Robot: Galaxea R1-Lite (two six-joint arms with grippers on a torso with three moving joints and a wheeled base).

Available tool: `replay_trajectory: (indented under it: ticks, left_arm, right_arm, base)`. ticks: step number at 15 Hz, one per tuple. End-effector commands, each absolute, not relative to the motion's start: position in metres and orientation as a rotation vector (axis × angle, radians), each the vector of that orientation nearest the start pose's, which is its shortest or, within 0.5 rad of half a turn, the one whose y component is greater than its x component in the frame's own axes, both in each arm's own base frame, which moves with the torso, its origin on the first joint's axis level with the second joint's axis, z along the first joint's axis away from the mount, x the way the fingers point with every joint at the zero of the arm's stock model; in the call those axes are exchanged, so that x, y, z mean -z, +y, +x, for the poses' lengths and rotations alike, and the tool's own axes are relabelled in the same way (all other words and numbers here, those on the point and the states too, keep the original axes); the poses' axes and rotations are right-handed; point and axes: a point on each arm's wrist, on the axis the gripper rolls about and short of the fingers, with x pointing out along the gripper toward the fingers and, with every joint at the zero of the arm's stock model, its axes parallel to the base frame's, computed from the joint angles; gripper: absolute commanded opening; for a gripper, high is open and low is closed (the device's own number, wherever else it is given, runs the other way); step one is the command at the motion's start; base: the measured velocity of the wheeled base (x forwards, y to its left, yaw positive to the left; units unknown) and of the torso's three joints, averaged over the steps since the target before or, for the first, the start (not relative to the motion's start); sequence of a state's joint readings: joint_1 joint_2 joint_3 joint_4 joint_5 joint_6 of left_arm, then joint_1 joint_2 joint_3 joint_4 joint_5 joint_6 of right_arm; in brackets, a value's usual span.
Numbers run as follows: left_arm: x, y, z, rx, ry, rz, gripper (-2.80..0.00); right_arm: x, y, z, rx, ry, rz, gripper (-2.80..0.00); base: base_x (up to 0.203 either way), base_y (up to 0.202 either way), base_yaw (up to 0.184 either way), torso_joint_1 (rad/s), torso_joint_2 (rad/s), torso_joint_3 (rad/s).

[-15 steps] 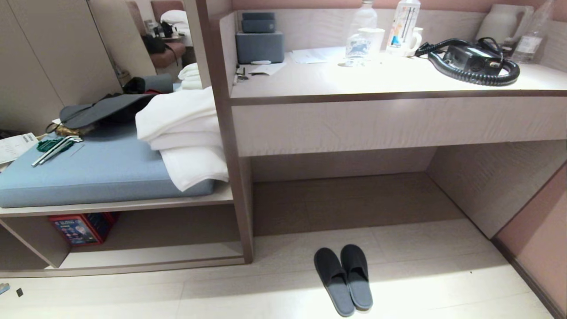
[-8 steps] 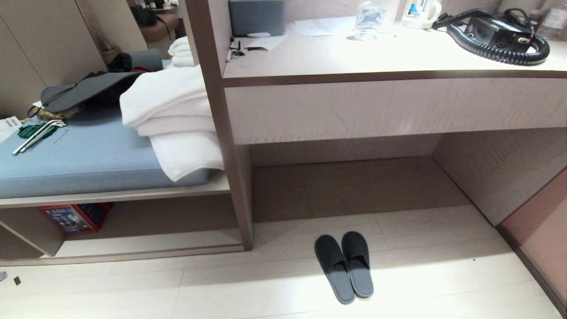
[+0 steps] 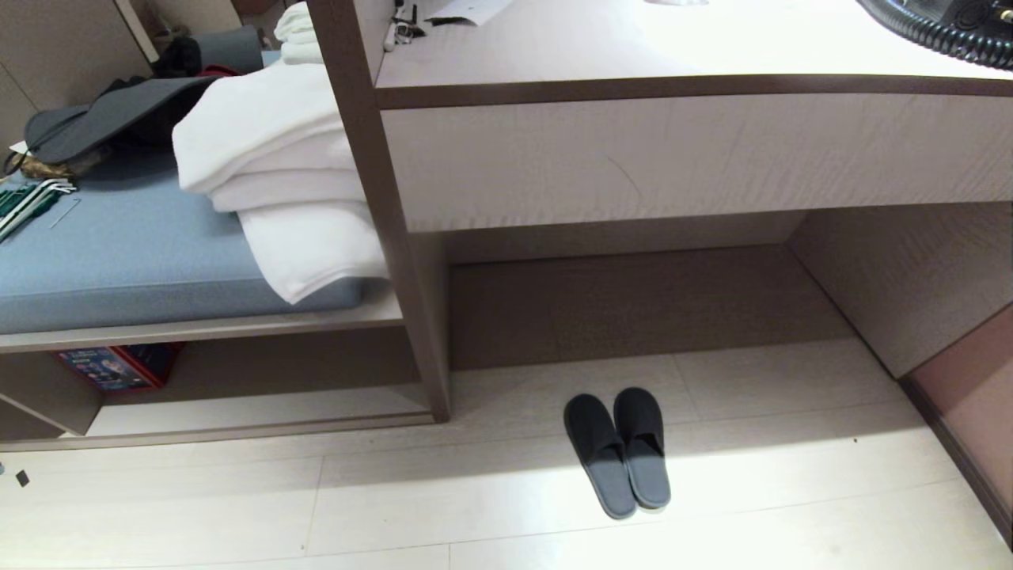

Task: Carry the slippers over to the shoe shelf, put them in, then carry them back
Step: Pick up the slippers on the floor

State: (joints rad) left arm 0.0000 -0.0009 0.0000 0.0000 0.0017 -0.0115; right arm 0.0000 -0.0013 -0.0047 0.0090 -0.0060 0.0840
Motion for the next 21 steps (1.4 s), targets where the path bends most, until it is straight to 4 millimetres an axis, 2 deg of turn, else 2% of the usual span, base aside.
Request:
replay_trajectory:
  ticks: [1, 21]
  left_arm:
    - [-0.0755, 0.0, -0.0228, -0.002, 0.0, -0.012, -2.8]
    - [-0.0755, 0.0, -0.0228, -0.003, 0.0, -0.012, -2.8]
  right_arm:
    - [-0.0758, -0.0001, -0.0232, 0.006, 0.004, 0.084, -2.8]
    - [-0.0758, -0.0001, -0.0232, 0.006, 0.002, 0.084, -2.8]
  base:
    - [0.0, 0.0, 0.0, 0.002, 0.0, -0.203]
    - [0.0, 0.0, 0.0, 0.003, 0.0, -0.198]
